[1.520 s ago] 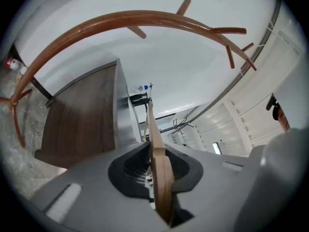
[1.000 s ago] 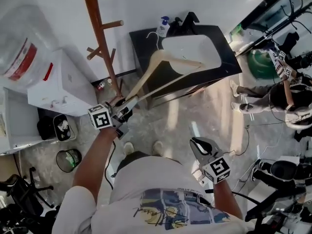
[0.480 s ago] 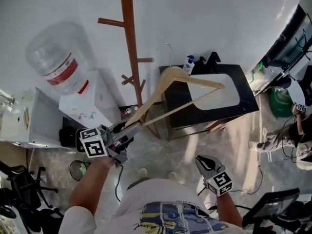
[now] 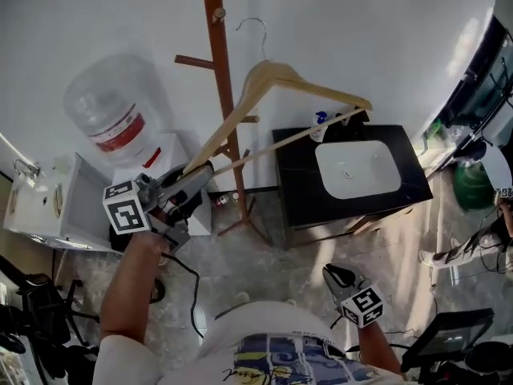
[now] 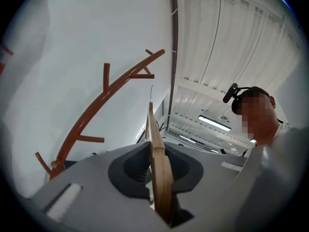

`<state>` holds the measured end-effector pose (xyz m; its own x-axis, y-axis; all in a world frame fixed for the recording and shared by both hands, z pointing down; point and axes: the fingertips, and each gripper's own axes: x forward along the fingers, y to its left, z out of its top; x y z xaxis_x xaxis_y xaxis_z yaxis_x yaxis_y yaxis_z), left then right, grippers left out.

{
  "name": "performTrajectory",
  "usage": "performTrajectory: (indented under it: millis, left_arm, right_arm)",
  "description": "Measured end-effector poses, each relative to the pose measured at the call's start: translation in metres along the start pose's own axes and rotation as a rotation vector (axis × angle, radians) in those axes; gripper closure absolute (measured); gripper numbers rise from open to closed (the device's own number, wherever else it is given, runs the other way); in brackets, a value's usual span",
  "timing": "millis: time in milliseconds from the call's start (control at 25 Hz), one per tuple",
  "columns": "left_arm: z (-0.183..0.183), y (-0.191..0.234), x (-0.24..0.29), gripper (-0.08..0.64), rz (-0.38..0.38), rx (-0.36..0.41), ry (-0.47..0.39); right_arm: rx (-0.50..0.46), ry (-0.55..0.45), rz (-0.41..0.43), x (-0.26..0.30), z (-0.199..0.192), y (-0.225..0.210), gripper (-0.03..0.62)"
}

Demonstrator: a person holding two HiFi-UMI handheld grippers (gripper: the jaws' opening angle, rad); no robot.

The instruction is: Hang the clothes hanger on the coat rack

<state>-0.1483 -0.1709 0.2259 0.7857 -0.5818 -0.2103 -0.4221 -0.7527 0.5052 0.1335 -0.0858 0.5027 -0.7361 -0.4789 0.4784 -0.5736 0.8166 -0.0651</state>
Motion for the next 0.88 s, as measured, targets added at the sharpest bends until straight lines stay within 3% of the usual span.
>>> performTrajectory:
  millis: [400,880]
  left_arm:
    - [0.057,0.026,-0.006,0.517,0.050,0.092,-0.054]
    - [0.034,0.066,-0.036,0.515,0.127,0.114,-0.053]
  right_arm:
    - [0.018,-0.018,-0.018,-0.006,-0.002,-0.009,0.558]
    - [0.003,-0.003,-0.029,0.007,0.008,0.001,0.558]
